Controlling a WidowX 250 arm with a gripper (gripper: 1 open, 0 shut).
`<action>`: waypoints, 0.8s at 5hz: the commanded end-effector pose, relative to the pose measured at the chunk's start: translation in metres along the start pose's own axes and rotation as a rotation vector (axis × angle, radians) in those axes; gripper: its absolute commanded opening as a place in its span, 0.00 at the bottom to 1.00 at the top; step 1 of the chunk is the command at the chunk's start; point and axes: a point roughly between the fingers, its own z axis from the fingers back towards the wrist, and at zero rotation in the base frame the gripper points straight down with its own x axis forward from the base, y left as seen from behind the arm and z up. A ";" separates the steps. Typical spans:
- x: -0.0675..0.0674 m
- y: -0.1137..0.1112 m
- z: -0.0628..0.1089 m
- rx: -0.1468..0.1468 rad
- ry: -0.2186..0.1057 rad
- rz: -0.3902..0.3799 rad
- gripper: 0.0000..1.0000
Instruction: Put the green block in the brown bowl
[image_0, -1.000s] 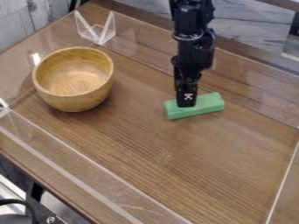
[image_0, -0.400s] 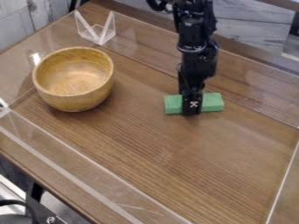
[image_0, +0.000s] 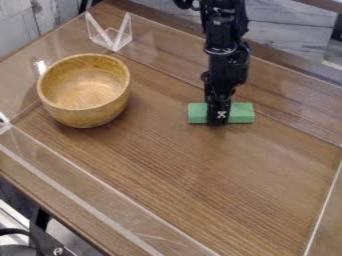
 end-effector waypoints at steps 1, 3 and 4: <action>0.006 0.008 0.016 0.028 -0.009 -0.023 0.00; 0.008 -0.001 0.015 0.007 0.021 0.058 0.00; -0.005 0.002 0.016 -0.004 0.039 0.069 0.00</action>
